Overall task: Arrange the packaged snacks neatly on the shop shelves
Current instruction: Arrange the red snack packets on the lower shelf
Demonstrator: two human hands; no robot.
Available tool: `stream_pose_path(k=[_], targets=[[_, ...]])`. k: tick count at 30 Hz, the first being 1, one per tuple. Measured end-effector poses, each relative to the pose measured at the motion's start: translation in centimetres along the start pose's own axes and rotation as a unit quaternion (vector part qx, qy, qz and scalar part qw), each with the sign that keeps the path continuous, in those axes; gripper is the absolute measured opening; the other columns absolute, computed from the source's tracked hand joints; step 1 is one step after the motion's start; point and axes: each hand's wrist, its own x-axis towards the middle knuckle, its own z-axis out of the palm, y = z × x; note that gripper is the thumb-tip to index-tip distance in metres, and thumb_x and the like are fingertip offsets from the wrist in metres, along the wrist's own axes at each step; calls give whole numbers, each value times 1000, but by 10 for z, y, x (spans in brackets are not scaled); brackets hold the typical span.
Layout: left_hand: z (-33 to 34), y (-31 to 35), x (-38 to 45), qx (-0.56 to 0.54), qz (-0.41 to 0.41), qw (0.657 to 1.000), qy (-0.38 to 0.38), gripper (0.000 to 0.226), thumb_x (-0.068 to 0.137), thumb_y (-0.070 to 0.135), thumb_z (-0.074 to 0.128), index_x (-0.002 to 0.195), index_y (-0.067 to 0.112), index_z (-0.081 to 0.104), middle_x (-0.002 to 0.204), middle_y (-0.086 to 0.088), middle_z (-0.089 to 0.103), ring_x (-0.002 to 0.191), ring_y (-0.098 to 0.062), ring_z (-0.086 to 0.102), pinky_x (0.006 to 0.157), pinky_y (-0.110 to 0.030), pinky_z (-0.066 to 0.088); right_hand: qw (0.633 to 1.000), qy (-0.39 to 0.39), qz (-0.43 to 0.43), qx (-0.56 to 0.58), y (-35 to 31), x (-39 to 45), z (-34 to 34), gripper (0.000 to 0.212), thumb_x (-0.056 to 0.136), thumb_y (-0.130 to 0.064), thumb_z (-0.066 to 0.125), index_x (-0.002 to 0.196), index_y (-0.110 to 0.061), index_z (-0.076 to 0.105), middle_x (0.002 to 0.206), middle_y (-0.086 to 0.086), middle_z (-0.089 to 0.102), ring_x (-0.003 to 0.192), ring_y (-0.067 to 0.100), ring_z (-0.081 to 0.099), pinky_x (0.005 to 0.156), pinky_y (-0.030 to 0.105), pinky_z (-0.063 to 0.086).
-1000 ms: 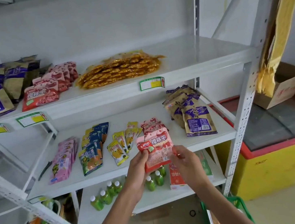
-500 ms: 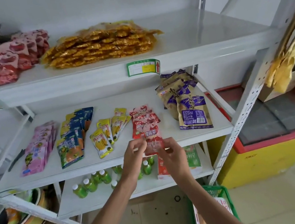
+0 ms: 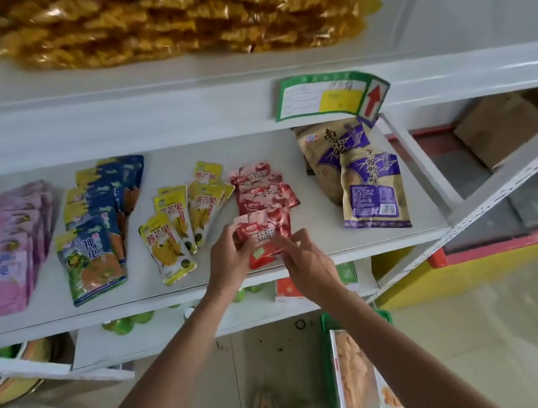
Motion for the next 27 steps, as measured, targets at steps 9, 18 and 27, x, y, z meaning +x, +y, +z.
stream_pose_path(k=[9,18,27], targets=[[14,-19,-2,213,145,965,54,64,87,48,78,143,29,53,123,-1,58,89,-9,66,63,-23,60,991,108,56,50,21,81,-18,15,107,-21,50,115,-17,62,110,7,66,76,19,67,55,34,57],[27,-26,-2,259,124,953,93,56,84,53,79,134,35,62,109,8,58,75,-8,63,50,-18,44,957,-109,265,56,42,217,-13,62,82,-66,78,102,-9,65,91,6,69,76,19,65,66,32,57],[29,-19,6,257,103,955,102,56,87,51,77,137,34,58,114,6,57,80,-8,64,53,-17,45,944,208,139,215,23,204,-50,19,94,-26,74,79,-22,63,71,-11,64,64,13,63,66,45,61]])
